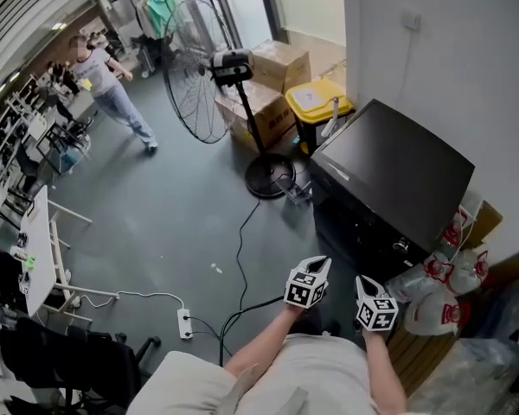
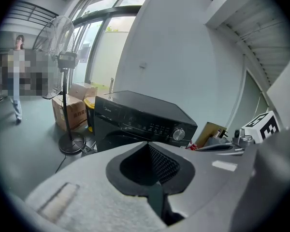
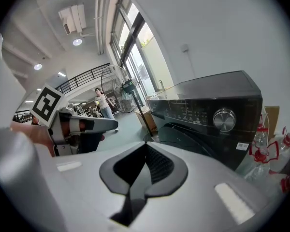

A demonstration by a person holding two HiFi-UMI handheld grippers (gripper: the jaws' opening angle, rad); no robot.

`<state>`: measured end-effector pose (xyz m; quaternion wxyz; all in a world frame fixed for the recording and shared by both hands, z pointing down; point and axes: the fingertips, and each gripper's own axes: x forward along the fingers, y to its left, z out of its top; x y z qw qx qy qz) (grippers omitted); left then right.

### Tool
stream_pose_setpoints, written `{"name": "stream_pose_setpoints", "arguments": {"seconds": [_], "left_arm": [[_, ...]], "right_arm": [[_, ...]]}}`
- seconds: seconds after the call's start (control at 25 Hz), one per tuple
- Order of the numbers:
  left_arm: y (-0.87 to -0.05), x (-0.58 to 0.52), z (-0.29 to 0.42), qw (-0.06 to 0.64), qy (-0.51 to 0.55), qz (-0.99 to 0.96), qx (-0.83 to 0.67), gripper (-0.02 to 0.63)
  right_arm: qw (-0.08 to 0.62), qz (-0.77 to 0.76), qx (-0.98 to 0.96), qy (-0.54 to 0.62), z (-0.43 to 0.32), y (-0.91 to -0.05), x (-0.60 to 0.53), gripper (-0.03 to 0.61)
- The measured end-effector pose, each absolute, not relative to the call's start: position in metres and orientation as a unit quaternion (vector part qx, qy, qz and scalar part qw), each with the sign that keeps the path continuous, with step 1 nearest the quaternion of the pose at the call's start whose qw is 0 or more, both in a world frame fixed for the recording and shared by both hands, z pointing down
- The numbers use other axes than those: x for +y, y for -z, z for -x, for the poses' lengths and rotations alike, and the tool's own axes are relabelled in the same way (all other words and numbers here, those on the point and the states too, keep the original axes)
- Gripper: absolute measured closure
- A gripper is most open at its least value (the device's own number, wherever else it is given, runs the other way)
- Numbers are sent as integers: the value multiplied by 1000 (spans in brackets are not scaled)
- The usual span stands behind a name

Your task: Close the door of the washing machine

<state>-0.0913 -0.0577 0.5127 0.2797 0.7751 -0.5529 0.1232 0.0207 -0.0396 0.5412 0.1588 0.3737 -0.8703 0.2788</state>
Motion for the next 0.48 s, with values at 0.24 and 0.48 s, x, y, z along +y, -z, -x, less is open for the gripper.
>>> {"name": "stream_pose_setpoints", "arguments": {"seconds": [0.24, 0.48], "left_arm": [[-515, -58, 97, 285, -117, -765, -566, 609], [-513, -60, 99, 280, -114, -764, -570, 609]], "right_arm": [[160, -369, -873, -275, -20, -540, -38, 577], [156, -365, -878, -269, -17, -539, -43, 577]]}}
